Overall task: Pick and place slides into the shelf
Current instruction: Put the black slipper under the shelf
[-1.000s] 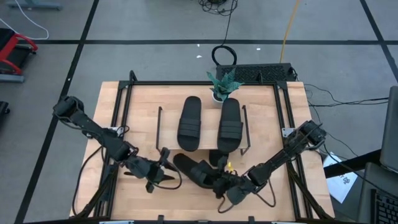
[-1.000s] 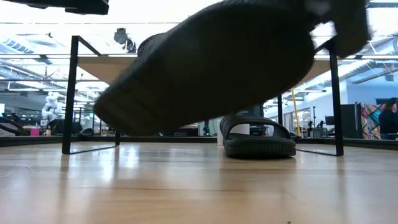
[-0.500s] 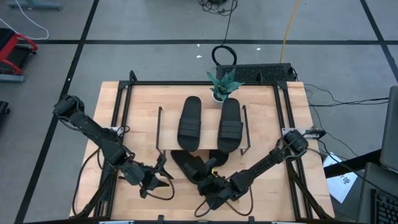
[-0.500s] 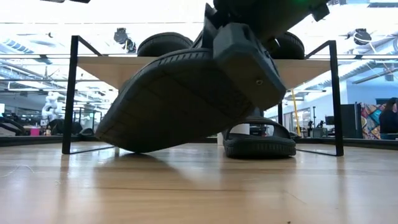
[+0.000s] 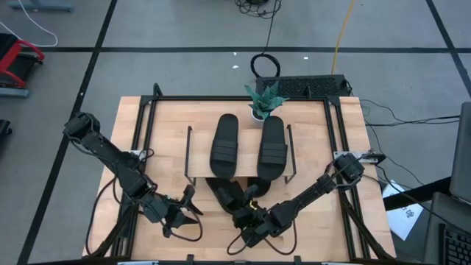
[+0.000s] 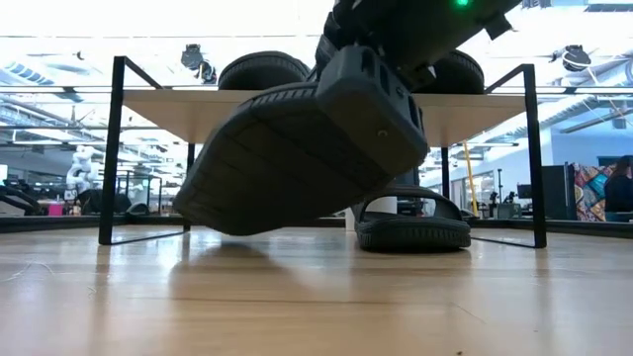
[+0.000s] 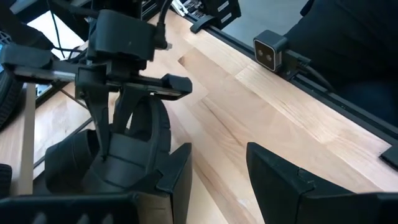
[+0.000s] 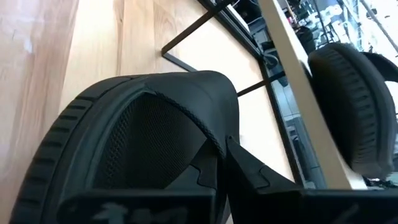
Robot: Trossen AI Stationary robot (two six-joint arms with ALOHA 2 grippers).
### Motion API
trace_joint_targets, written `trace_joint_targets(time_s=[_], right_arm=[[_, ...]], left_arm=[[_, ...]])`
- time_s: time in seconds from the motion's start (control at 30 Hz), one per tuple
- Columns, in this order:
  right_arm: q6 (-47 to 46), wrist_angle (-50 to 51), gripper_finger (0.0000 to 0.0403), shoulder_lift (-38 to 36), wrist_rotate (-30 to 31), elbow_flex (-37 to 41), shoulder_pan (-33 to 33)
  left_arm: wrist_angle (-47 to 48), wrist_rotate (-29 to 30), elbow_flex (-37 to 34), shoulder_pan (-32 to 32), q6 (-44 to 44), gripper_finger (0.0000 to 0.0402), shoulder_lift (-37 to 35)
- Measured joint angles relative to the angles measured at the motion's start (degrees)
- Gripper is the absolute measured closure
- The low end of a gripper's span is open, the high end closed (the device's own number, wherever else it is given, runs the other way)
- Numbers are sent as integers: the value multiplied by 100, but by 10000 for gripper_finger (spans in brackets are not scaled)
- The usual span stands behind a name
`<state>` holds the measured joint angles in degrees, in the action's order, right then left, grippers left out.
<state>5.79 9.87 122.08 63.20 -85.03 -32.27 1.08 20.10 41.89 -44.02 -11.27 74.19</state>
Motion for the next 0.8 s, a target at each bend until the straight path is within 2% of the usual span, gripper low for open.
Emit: trace_joint_targets(time_s=[0.27,0.43,0.67,0.8], right_arm=[[-524,292,402,-4,-653,0,209],[-789,367,397,-9,-1316,0,327],[-815,367,393,-11,-1561,0,371],[-635,333,384,-11,-2179,0,398]], left_arm=[[-13,0,-2,-1,98,250,0],[-121,0,-15,-1,375,250,0],[-889,1,-490,-1,827,250,4],[-1492,2,-928,-1,913,250,7]])
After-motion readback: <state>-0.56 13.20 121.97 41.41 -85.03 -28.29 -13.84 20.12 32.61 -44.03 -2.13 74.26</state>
